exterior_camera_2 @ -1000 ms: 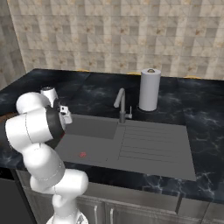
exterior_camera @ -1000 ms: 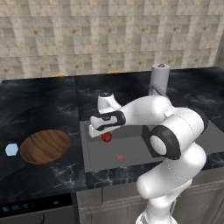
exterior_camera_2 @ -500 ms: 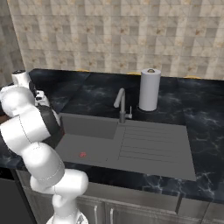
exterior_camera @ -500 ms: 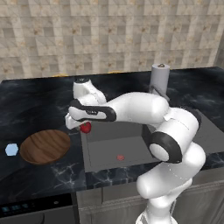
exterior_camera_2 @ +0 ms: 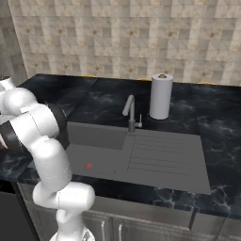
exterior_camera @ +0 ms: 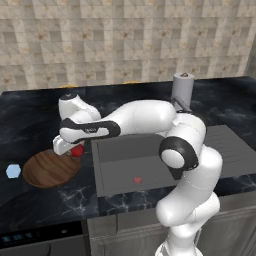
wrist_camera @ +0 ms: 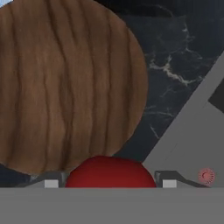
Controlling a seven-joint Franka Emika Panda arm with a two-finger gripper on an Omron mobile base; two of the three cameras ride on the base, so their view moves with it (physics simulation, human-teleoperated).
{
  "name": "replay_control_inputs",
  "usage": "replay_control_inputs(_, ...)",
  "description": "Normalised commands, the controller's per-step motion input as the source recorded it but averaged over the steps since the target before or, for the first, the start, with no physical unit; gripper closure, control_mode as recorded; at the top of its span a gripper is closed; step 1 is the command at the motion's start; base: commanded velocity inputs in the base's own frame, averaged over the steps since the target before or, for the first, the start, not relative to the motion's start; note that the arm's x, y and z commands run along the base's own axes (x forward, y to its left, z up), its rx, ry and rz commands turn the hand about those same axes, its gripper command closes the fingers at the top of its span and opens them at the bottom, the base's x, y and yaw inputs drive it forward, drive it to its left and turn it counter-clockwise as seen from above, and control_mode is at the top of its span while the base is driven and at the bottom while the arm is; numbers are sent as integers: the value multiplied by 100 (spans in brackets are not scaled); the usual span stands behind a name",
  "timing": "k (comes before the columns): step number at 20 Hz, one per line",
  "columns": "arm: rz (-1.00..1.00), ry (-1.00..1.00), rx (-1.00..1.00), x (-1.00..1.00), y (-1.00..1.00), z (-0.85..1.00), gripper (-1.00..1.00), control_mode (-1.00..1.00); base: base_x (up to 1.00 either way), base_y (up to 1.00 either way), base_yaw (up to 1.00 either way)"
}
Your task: Pick the tomato from the sink and place it in the bowl. Then pick the bowl and place it in the microwave. Then close the microwave door and press the start button.
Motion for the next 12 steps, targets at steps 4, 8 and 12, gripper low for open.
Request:
replay_control_inputs(4,17,-3,0,-2,48,-27,100,-100,0,0,0)
replay_control_inputs(8,10,0,0,0,33,-23,100,-100,0,0,0)
replay_control_inputs(12,6,0,0,25,20,-46,100,-100,0,0,0)
